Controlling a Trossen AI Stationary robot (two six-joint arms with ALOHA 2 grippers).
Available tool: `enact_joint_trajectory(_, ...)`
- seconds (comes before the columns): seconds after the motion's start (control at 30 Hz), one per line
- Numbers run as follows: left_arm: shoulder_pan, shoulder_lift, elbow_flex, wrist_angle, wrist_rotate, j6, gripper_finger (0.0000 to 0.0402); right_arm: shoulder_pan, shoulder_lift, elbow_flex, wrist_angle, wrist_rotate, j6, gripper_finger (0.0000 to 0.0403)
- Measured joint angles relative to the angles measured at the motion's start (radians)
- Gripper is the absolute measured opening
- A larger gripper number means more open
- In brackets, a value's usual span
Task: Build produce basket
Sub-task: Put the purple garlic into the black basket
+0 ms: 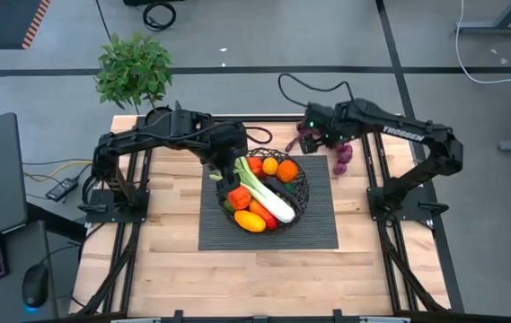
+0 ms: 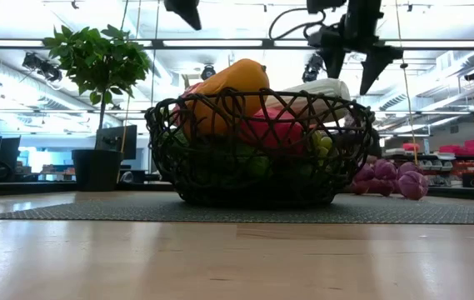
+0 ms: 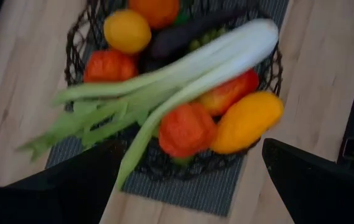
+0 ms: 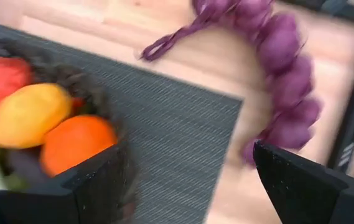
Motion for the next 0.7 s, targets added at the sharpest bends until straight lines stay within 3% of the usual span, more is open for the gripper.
enact_joint_trajectory(0.33,0.016,0.0,0.0,0.268,-0.005,-0.066,0.0394,-0.257,0.073,0.0,-0.021,-0.051,-0.419,0.0347)
enact_joint_trajectory(0.7,0.05,-0.04,0.0,0.268,-0.005,-0.243,0.0394,-0.393,0.248,0.0,-0.02,-0.062,-0.704,0.0347)
